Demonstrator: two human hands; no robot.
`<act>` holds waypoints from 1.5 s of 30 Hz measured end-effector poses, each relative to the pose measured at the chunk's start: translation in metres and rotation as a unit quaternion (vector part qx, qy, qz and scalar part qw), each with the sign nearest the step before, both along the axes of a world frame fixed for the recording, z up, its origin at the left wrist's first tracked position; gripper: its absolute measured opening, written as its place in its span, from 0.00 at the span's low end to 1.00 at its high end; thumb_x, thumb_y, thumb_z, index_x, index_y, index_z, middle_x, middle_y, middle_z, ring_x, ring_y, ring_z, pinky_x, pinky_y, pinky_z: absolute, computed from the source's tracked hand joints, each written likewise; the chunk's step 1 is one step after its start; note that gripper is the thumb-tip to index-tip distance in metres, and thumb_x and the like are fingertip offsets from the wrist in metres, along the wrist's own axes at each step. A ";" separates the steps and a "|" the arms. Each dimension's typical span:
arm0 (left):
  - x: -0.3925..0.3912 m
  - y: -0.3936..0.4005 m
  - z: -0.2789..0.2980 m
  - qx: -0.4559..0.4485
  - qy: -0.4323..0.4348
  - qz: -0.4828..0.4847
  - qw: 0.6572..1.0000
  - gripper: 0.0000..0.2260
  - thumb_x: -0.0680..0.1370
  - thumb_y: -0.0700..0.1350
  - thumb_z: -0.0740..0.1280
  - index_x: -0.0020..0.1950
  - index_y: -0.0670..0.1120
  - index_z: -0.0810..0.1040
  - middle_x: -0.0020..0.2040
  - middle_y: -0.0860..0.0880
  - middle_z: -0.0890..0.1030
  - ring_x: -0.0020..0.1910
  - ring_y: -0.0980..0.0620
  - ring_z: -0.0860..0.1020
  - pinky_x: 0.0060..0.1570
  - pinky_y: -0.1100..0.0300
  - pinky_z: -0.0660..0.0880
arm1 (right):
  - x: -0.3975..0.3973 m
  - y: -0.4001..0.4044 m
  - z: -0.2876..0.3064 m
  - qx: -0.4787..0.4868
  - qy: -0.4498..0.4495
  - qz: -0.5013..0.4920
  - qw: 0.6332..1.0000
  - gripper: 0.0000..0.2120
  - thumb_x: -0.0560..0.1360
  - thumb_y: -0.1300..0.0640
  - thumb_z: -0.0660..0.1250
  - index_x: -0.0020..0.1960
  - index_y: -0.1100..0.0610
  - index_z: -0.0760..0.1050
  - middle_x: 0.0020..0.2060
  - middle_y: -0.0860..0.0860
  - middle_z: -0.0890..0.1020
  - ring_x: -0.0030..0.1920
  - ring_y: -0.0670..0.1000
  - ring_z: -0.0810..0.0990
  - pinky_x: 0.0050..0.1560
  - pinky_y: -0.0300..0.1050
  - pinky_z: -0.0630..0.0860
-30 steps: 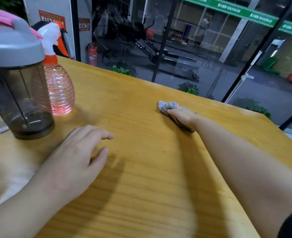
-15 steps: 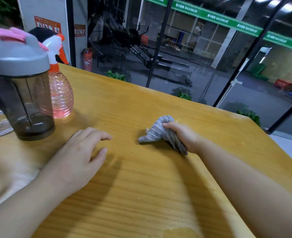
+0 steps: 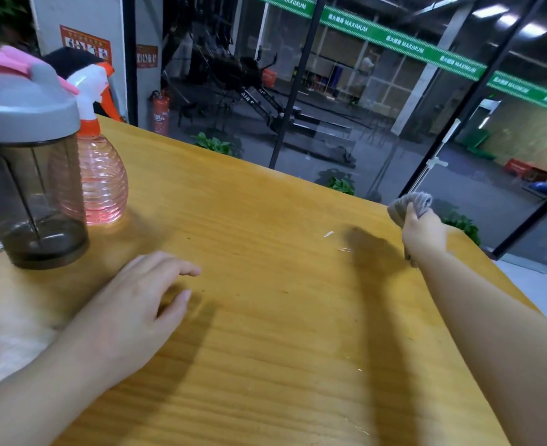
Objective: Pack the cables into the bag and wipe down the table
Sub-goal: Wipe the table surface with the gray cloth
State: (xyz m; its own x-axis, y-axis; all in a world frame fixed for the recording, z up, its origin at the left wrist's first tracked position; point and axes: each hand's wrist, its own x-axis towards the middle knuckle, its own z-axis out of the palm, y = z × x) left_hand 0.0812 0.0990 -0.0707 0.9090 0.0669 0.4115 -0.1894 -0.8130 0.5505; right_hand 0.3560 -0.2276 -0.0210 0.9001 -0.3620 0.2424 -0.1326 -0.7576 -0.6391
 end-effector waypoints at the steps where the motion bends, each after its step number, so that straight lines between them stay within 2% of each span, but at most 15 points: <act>1: 0.001 0.001 -0.001 0.000 0.006 -0.002 1.000 0.10 0.73 0.39 0.68 0.52 0.50 0.78 0.49 0.64 0.73 0.49 0.66 0.68 0.51 0.78 0.60 | 0.005 -0.004 -0.010 -0.022 0.051 0.002 0.998 0.24 0.81 0.43 0.48 0.55 0.61 0.72 0.43 0.61 0.79 0.43 0.61 0.77 0.53 0.56 0.73; 3: 0.002 0.002 -0.003 0.005 0.012 -0.002 1.000 0.09 0.73 0.38 0.68 0.51 0.50 0.79 0.48 0.65 0.74 0.49 0.64 0.69 0.50 0.78 0.60 | 0.012 -0.007 -0.032 -0.024 0.152 -0.002 0.988 0.27 0.81 0.44 0.48 0.65 0.65 0.69 0.60 0.64 0.75 0.59 0.62 0.73 0.60 0.53 0.67; 4: 0.002 0.002 -0.004 0.010 0.015 0.000 1.000 0.09 0.73 0.38 0.69 0.50 0.50 0.80 0.47 0.65 0.74 0.49 0.65 0.69 0.50 0.78 0.61 | 0.017 -0.008 -0.042 -0.026 0.185 -0.002 0.982 0.29 0.81 0.43 0.47 0.70 0.64 0.64 0.68 0.62 0.68 0.68 0.61 0.65 0.67 0.53 0.61; 6: 0.003 0.002 -0.007 0.019 0.018 0.003 1.000 0.10 0.71 0.37 0.70 0.48 0.50 0.80 0.46 0.65 0.75 0.48 0.64 0.70 0.49 0.74 0.63 | 0.029 -0.009 -0.052 -0.026 0.207 0.007 0.978 0.31 0.80 0.41 0.45 0.74 0.61 0.58 0.74 0.58 0.60 0.74 0.57 0.54 0.73 0.54 0.51; 9: 0.006 0.004 -0.013 0.028 0.026 0.011 0.999 0.11 0.70 0.35 0.71 0.48 0.50 0.81 0.43 0.59 0.79 0.47 0.60 0.74 0.48 0.68 0.65 | 0.048 -0.011 -0.050 0.067 0.223 0.004 0.973 0.32 0.76 0.34 0.46 0.65 0.57 0.68 0.65 0.56 0.70 0.64 0.58 0.67 0.67 0.49 0.60; 10: 0.007 0.005 -0.015 0.031 0.029 0.014 0.999 0.12 0.70 0.35 0.71 0.48 0.50 0.81 0.43 0.57 0.80 0.46 0.57 0.76 0.47 0.68 0.65 | 0.053 -0.012 -0.049 0.068 0.231 0.008 0.970 0.31 0.73 0.31 0.46 0.58 0.54 0.69 0.57 0.57 0.71 0.57 0.58 0.70 0.62 0.48 0.61; 11: 0.008 0.006 -0.016 0.033 0.032 0.017 0.999 0.12 0.70 0.35 0.71 0.48 0.50 0.81 0.43 0.57 0.80 0.46 0.56 0.76 0.47 0.68 0.65 | 0.057 -0.011 -0.048 0.058 0.240 0.017 0.969 0.31 0.72 0.30 0.46 0.57 0.53 0.69 0.55 0.58 0.72 0.55 0.58 0.70 0.61 0.49 0.61; 15: 0.009 0.006 -0.017 0.041 0.033 0.014 0.999 0.12 0.70 0.35 0.71 0.48 0.51 0.81 0.44 0.58 0.79 0.46 0.62 0.71 0.46 0.68 0.65 | 0.061 0.004 -0.048 -0.034 0.253 0.073 0.964 0.30 0.74 0.33 0.47 0.69 0.49 0.63 0.67 0.52 0.67 0.67 0.56 0.65 0.70 0.59 0.58; 19: 0.008 0.004 -0.016 0.053 0.032 0.006 0.998 0.12 0.69 0.36 0.72 0.48 0.49 0.81 0.44 0.60 0.78 0.46 0.63 0.70 0.47 0.68 0.64 | 0.047 0.027 -0.047 -0.102 0.247 0.122 0.956 0.33 0.78 0.36 0.50 0.77 0.52 0.50 0.76 0.53 0.54 0.75 0.59 0.54 0.73 0.58 0.52; 24: 0.007 0.003 -0.014 0.053 0.038 0.014 0.998 0.11 0.70 0.37 0.71 0.49 0.50 0.81 0.44 0.60 0.77 0.46 0.57 0.74 0.47 0.69 0.63 | 0.021 0.047 -0.046 -0.154 0.232 0.214 0.936 0.36 0.79 0.38 0.51 0.77 0.57 0.46 0.77 0.53 0.49 0.76 0.57 0.51 0.74 0.55 0.51; 34: 0.004 0.000 -0.009 0.058 0.062 0.008 0.996 0.09 0.73 0.40 0.69 0.51 0.51 0.80 0.47 0.58 0.79 0.50 0.53 0.75 0.52 0.62 0.67 | -0.051 0.070 -0.043 -0.188 0.225 0.345 0.892 0.32 0.79 0.39 0.51 0.77 0.47 0.44 0.77 0.49 0.46 0.76 0.54 0.47 0.75 0.51 0.46; 38: 0.002 -0.004 -0.005 0.061 0.057 0.004 0.997 0.09 0.74 0.42 0.67 0.52 0.52 0.80 0.47 0.59 0.77 0.51 0.55 0.73 0.49 0.66 0.63 | -0.078 0.074 -0.040 -0.147 0.233 0.399 0.875 0.30 0.79 0.40 0.53 0.77 0.47 0.48 0.77 0.47 0.49 0.76 0.52 0.49 0.75 0.53 0.48; 40: 0.001 -0.005 -0.004 0.067 0.056 0.005 0.996 0.09 0.75 0.44 0.66 0.54 0.53 0.79 0.48 0.60 0.76 0.52 0.57 0.72 0.48 0.66 0.63 | -0.092 0.071 -0.036 -0.082 0.257 0.402 0.875 0.29 0.79 0.40 0.55 0.75 0.50 0.57 0.74 0.47 0.61 0.71 0.48 0.61 0.73 0.50 0.56; 43: 0.000 -0.008 -0.003 0.071 0.056 -0.008 0.996 0.09 0.76 0.45 0.65 0.55 0.54 0.78 0.50 0.61 0.76 0.53 0.59 0.71 0.51 0.64 0.66 | -0.112 0.065 -0.028 0.020 0.271 0.391 0.879 0.17 0.77 0.39 0.58 0.53 0.49 0.77 0.51 0.42 0.81 0.51 0.47 0.77 0.57 0.45 0.70; 45: 0.000 -0.011 -0.002 0.076 0.060 -0.016 0.995 0.09 0.76 0.46 0.65 0.55 0.56 0.77 0.51 0.62 0.76 0.54 0.60 0.71 0.53 0.63 0.67 | -0.116 0.059 -0.026 0.080 0.254 0.371 0.889 0.20 0.77 0.40 0.59 0.52 0.54 0.80 0.54 0.52 0.82 0.51 0.51 0.80 0.57 0.46 0.73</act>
State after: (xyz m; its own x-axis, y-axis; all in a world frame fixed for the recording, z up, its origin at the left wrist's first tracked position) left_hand 0.0808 0.0884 -0.0730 0.9530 -0.0184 0.3024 -0.1572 -0.8833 0.4416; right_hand 0.2396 -0.1688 -0.0467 0.8839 0.3849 -0.2657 0.0635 -0.6616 -0.7472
